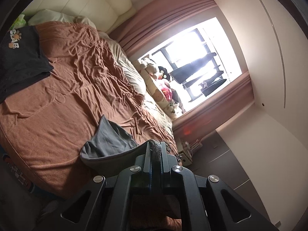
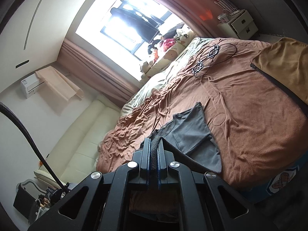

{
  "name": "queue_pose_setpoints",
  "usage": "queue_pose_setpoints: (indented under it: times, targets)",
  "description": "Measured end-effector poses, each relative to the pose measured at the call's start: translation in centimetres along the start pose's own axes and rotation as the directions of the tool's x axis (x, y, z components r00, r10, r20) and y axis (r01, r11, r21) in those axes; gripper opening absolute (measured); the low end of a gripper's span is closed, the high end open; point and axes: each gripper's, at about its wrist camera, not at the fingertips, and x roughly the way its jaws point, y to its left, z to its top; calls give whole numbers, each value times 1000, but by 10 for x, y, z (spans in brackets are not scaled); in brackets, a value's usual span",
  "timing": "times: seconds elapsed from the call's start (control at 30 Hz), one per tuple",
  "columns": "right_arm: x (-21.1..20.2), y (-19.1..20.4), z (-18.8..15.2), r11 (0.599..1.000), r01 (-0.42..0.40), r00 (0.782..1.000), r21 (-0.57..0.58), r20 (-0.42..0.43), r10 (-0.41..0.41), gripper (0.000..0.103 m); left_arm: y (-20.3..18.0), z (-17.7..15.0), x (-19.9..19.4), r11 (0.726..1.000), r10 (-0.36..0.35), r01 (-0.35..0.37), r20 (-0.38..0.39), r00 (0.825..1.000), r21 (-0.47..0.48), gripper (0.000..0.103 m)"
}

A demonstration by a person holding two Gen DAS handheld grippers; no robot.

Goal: Fold small clothes
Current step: 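Lower the folded shirt onto the blanket with both tools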

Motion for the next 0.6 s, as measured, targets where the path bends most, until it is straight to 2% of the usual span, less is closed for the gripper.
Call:
queue_pose_setpoints:
  times: [0.33,0.6]
  targets:
    - [69,-5,37,999,41,999,26,-36,-41,2,21,29,76,997,63,-64,-39,997,-33,5]
    - [118,-12,60,995,94,993,41,-73,-90,2,42,43,136,990,128,-133,-91,988,-49,5]
